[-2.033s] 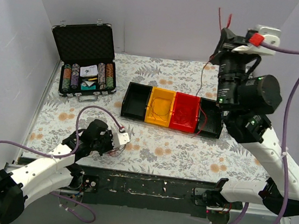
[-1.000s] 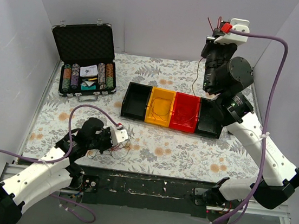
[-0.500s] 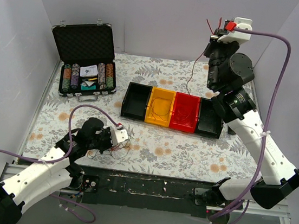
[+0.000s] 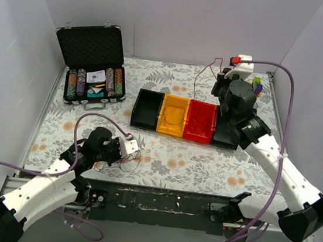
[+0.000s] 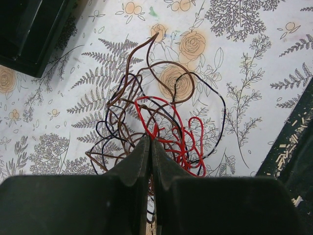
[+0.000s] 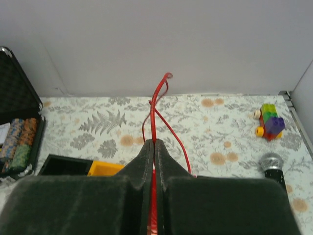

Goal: Untangle the cables

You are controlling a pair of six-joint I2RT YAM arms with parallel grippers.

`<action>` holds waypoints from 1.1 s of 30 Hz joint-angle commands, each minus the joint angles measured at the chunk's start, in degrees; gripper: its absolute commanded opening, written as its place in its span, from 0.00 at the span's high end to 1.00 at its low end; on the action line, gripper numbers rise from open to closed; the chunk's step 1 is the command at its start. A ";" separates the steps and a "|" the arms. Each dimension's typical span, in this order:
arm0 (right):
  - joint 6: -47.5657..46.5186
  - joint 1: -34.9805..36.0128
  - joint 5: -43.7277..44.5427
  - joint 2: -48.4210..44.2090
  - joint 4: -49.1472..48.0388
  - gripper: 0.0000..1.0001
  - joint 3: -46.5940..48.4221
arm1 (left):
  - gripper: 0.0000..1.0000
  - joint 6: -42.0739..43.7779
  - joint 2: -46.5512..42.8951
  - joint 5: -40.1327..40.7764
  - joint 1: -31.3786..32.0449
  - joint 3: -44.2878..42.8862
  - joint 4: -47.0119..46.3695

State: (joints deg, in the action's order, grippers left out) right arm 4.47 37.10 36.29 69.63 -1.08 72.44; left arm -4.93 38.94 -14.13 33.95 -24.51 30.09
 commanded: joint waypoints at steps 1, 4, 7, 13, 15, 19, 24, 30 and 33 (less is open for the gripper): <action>8.79 0.16 -1.75 -8.70 3.97 0.99 -6.07 | 1.00 -0.17 0.00 -1.07 -0.20 -1.68 0.15; 11.08 0.69 -2.19 -13.45 6.78 0.99 -10.03 | 1.00 -0.34 0.17 -1.25 -0.20 -1.94 -0.03; 13.71 1.30 -2.63 -17.23 10.21 0.99 -12.06 | 1.00 -0.52 0.52 -1.60 -0.29 -1.94 -0.03; 18.81 2.53 -3.95 -21.98 16.63 0.99 -13.65 | 1.00 -0.70 0.88 -1.34 -0.20 -2.12 -0.47; 20.92 2.89 -4.39 -23.48 19.44 0.99 -13.56 | 1.00 -0.70 0.88 -1.08 -0.20 -2.12 -0.38; 26.98 3.06 -4.92 -24.19 28.92 0.99 -11.72 | 1.00 -0.52 0.88 -1.16 -0.20 -1.86 -0.29; 29.37 3.06 -7.99 -19.80 40.27 0.99 -8.81 | 1.00 -0.35 1.05 -1.34 -0.20 -1.94 -0.38; 28.76 3.50 -17.63 -21.19 38.45 0.99 -12.58 | 1.00 -0.34 0.97 -1.08 -0.20 -2.21 -0.29; 26.74 4.12 -24.58 -23.21 36.33 0.99 -14.08 | 1.00 -0.17 0.88 -0.99 -0.20 -2.12 -0.29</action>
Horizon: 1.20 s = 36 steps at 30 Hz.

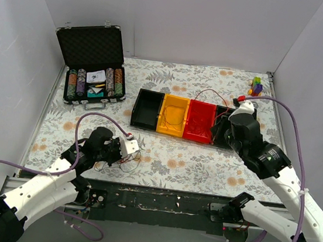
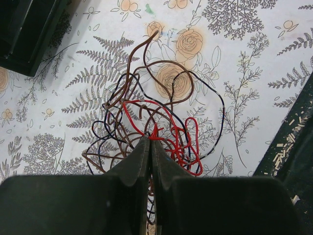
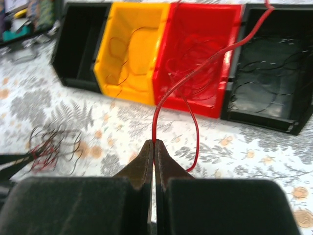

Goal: Untangle the cables

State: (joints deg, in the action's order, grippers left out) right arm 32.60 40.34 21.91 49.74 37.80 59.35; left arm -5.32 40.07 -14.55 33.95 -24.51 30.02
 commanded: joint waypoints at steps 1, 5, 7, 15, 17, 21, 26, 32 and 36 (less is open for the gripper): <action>-1.92 0.97 -12.57 -4.11 -3.34 0.99 -1.34 | 1.00 0.22 -0.26 -0.57 -0.20 -2.12 -0.14; -1.05 1.24 -17.76 -6.93 -2.73 0.99 -1.70 | 1.00 0.22 -0.17 -0.83 -0.20 -2.12 -0.14; 0.62 1.23 -19.27 -7.63 -0.81 0.99 -2.13 | 1.00 0.31 -0.17 -0.75 -0.20 -2.12 -0.14; 6.95 1.24 -25.41 -10.27 3.50 0.99 -4.95 | 1.00 0.31 -0.44 -0.84 -0.47 -2.21 0.13; 7.30 1.23 -27.79 -10.27 4.56 0.99 -4.77 | 1.00 0.31 -0.61 -0.92 -0.47 -2.29 0.30; 7.83 1.24 -34.38 -10.80 5.35 0.99 -5.04 | 1.00 0.22 -0.96 -1.10 -0.56 -2.12 0.39; 6.87 1.24 -37.55 -12.47 5.97 0.99 -5.12 | 1.00 0.14 -1.40 -1.36 -0.64 -1.59 0.57; 3.79 1.24 -35.56 -8.87 4.48 0.99 -5.91 | 1.00 0.14 -1.40 -1.71 -0.64 -1.59 0.48; 0.90 1.24 -24.75 -4.75 0.97 0.99 -5.22 | 1.00 0.31 -1.49 -1.28 -0.64 -1.77 0.57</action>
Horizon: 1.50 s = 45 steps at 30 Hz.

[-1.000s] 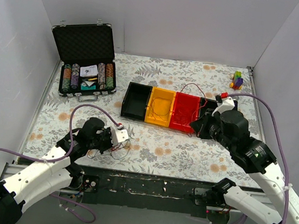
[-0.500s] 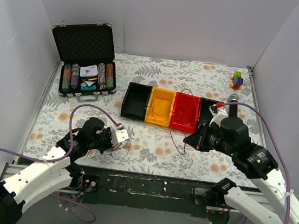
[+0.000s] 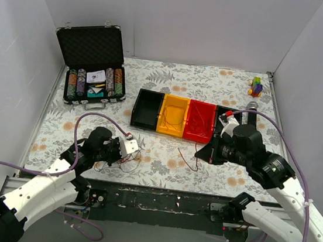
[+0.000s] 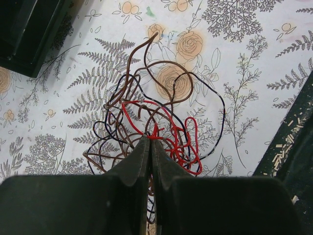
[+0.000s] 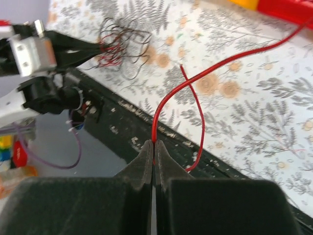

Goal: Untangle the cables

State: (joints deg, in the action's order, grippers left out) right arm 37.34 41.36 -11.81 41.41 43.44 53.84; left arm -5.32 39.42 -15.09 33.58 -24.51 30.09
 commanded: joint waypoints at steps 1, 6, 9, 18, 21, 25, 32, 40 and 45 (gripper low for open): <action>-4.90 0.21 10.57 5.25 -5.38 0.99 0.73 | 1.00 0.31 -0.84 -0.64 -0.36 -1.85 0.59; -7.89 0.03 15.68 14.12 -8.71 0.99 4.24 | 1.00 0.58 -1.01 -0.29 -0.36 -2.12 0.85; -9.13 -1.98 16.38 18.25 -11.27 0.99 6.00 | 1.00 0.84 -1.10 -0.20 -0.36 -1.86 0.94; -6.32 -12.96 7.27 26.17 -23.12 0.99 6.28 | 1.00 1.45 -1.01 -0.29 -0.45 -1.50 0.68; -5.44 -14.21 0.24 30.03 -27.61 0.99 6.18 | 1.00 1.45 -1.10 -0.11 -0.45 -1.24 0.76; -6.49 -13.33 -11.02 36.54 -29.91 0.99 9.78 | 1.00 1.54 -1.45 0.06 -0.45 -0.89 0.68; -7.72 -12.80 -1.41 39.01 -28.67 0.99 12.95 | 1.00 1.63 -1.80 -0.02 -0.45 -0.10 0.59; -10.27 -12.89 14.60 40.59 -27.80 0.99 14.36 | 1.00 1.63 -2.06 -0.02 -0.45 0.17 0.59; -7.73 -12.80 19.53 44.80 -28.42 0.99 14.79 | 1.00 1.63 -2.07 -0.11 -0.45 0.34 0.50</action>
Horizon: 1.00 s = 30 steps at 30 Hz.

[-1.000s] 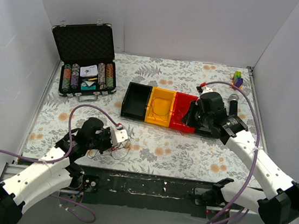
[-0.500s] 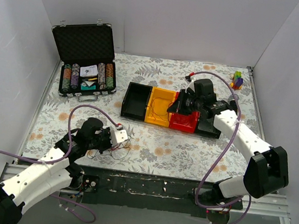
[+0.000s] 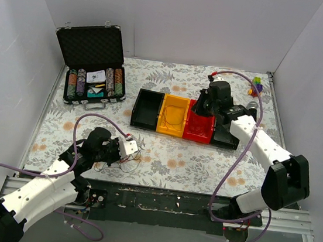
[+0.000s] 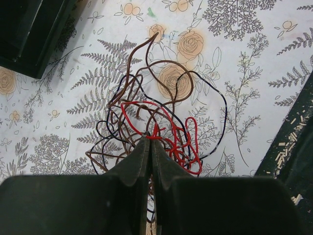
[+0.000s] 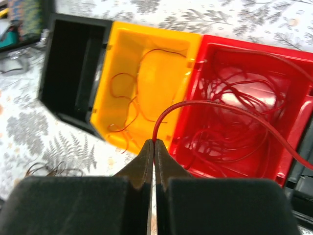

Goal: Untangle the cables

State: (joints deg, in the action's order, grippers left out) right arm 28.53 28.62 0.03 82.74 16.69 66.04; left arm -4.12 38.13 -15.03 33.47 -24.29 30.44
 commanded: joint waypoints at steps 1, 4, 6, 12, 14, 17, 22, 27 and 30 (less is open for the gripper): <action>1.78 -0.14 9.18 4.53 -0.96 0.99 3.21 | 1.00 0.34 -0.78 -0.09 -0.34 0.12 0.06; 2.49 -0.15 11.83 7.78 0.01 0.99 4.53 | 1.00 0.43 -0.69 0.08 -0.34 -0.14 0.15; 2.49 -0.06 13.05 9.80 0.71 0.99 5.41 | 1.00 0.43 -0.78 0.17 -0.34 -0.14 0.15; 1.44 0.29 16.22 15.17 4.31 0.99 7.78 | 1.00 0.08 -1.13 -0.09 -0.34 0.21 0.24; 0.91 0.64 16.14 15.52 4.49 0.99 7.79 | 1.00 0.08 -1.22 -0.09 -0.34 0.30 0.33; -0.05 0.91 15.00 15.96 5.55 0.85 8.92 | 1.00 0.08 -1.13 -0.35 -0.34 0.39 0.15; -1.99 1.79 12.89 15.79 11.60 0.50 15.16 | 1.00 -0.19 -0.78 -0.71 -0.34 0.04 -0.03; -4.10 1.88 8.41 11.49 14.42 0.37 18.33 | 1.00 -0.19 -0.78 -0.53 -0.34 -0.49 0.24; -5.15 1.79 8.23 7.45 15.92 0.37 18.60 | 1.00 -0.19 -0.95 -0.62 -0.34 -0.49 0.68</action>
State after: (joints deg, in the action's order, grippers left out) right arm 25.87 30.46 10.02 96.79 29.36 81.97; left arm -4.12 37.71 -15.05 33.47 -24.05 30.46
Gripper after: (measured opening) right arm 0.632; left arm 0.017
